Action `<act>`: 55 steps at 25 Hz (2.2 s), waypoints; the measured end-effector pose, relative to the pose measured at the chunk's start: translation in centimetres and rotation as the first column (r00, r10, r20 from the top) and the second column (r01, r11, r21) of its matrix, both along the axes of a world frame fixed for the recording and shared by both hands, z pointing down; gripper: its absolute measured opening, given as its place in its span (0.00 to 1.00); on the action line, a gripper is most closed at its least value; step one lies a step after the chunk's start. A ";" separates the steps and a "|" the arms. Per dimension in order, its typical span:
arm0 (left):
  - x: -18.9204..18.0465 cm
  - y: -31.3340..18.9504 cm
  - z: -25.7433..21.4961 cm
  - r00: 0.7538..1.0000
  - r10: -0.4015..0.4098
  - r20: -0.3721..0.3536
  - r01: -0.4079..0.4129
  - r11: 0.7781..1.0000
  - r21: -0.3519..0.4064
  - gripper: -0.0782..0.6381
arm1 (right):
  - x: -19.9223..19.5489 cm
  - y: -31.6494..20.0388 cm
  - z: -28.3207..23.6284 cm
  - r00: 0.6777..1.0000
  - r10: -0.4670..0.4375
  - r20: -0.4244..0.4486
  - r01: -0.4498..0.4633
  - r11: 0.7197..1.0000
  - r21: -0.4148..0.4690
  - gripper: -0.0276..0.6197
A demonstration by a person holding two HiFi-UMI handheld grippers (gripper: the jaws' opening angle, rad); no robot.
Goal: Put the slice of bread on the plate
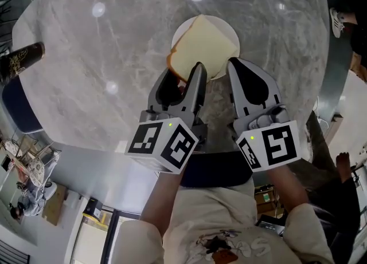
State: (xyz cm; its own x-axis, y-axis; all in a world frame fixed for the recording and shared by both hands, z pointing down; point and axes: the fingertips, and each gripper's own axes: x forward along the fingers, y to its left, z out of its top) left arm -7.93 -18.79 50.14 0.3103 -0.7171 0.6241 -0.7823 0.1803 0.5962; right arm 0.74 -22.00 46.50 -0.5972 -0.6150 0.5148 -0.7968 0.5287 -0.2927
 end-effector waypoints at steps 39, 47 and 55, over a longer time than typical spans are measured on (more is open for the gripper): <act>0.6 6.0 4.9 0.770 0.595 0.232 -0.509 0.791 -0.340 0.60 | 2.6 2.5 0.3 0.999 0.043 -0.015 -0.044 0.997 -0.061 0.05; -0.6 6.7 3.8 0.834 0.507 0.217 -0.433 0.846 -0.312 0.47 | 2.6 3.2 0.0 0.999 0.049 -0.021 -0.050 0.996 -0.069 0.05; -1.3 7.3 2.2 0.864 0.458 0.208 -0.399 0.876 -0.272 0.35 | 2.4 3.7 -1.3 0.998 0.049 -0.029 -0.050 0.998 -0.045 0.05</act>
State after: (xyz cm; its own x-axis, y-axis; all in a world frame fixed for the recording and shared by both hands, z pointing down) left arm -9.20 -11.49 52.35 0.3628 -0.3905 0.8461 -0.9309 -0.1098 0.3485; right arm 3.14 -18.30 45.21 -0.5517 -0.6186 0.5594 -0.8297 0.4752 -0.2928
